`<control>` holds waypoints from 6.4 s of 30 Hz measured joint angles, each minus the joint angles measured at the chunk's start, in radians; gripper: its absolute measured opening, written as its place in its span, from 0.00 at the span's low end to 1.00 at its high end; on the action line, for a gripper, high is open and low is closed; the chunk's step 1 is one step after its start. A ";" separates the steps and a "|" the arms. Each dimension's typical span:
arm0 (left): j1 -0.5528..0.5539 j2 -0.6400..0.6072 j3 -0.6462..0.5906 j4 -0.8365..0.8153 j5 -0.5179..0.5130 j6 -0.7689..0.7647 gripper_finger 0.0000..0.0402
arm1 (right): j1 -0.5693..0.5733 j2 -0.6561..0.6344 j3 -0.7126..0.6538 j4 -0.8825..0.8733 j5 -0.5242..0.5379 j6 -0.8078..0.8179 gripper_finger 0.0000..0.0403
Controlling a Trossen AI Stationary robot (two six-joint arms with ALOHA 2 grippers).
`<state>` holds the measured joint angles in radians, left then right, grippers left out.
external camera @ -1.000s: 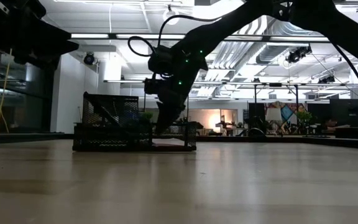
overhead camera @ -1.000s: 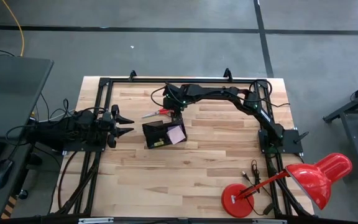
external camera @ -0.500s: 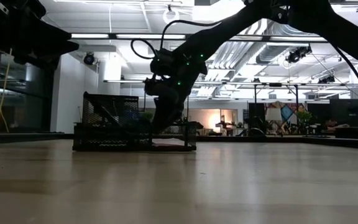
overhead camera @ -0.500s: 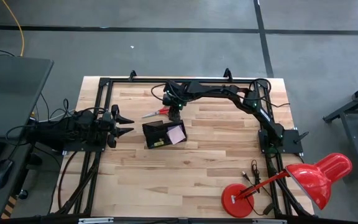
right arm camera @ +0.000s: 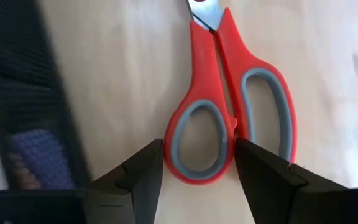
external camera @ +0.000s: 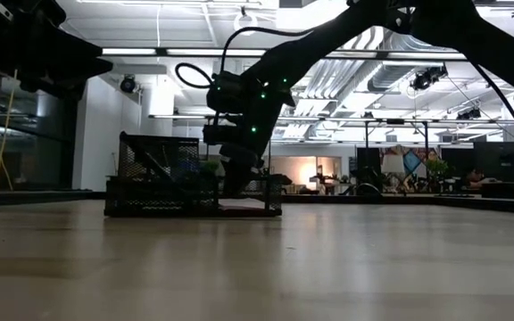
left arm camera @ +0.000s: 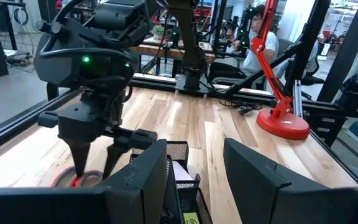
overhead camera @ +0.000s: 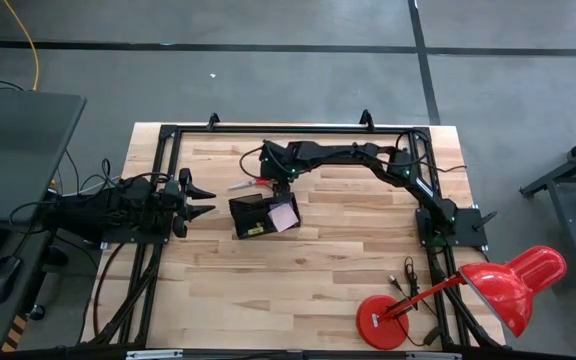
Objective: Pick and place office supplies into organizer
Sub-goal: Put the red scissors into the black desk organizer
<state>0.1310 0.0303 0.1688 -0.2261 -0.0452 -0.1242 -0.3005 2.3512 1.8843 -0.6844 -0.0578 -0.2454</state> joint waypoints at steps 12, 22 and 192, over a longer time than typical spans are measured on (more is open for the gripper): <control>0.000 0.000 0.000 -0.001 0.000 0.000 0.36 | -0.014 0.000 0.000 -0.014 0.006 0.009 0.43; 0.000 0.000 0.000 -0.002 0.000 -0.011 0.36 | -0.005 0.003 -0.001 -0.025 0.007 0.041 0.18; 0.000 0.000 0.000 -0.116 0.000 -0.058 0.36 | -0.130 0.017 0.058 -0.397 0.040 0.533 0.02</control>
<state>0.1307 0.0303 0.1684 -0.3420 -0.0452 -0.1821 -0.4304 2.3685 1.9424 -1.0817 -0.0173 0.2877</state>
